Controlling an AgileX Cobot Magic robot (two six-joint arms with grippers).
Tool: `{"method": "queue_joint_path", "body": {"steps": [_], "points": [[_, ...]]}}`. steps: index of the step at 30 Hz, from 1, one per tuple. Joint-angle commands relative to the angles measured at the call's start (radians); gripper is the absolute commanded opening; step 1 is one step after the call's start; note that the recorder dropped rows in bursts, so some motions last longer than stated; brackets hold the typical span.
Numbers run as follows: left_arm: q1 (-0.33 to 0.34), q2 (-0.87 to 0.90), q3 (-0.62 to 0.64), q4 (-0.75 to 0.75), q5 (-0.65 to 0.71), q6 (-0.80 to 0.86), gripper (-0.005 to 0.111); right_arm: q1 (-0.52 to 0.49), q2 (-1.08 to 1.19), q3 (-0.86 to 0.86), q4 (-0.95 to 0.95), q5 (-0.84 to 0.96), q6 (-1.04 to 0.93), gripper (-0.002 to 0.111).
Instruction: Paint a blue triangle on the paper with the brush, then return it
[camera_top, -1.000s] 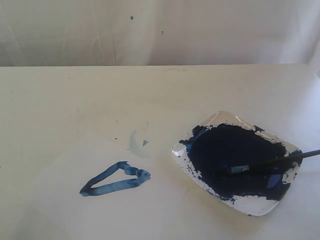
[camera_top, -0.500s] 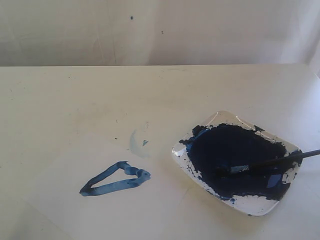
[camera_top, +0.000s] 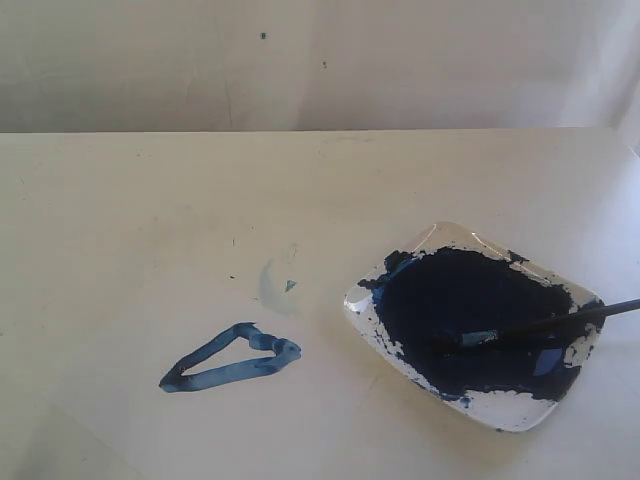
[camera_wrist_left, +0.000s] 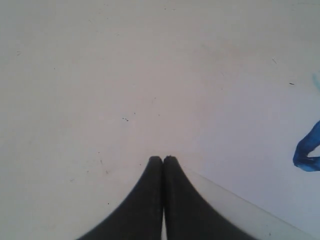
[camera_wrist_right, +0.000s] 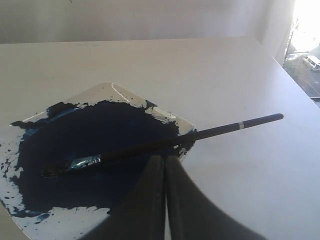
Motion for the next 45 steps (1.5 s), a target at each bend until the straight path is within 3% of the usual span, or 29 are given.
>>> {"method": "queue_joint_path", "body": {"steps": [1,45], "points": [[0.023,-0.004,0.006,0.038,0.008,0.04,0.0,0.003,-0.006,0.002,0.0,-0.003,0.0,0.0],[0.003,-0.004,0.006,0.073,0.008,0.06,0.0,0.003,-0.006,0.002,0.0,-0.003,0.0,0.0]]}}
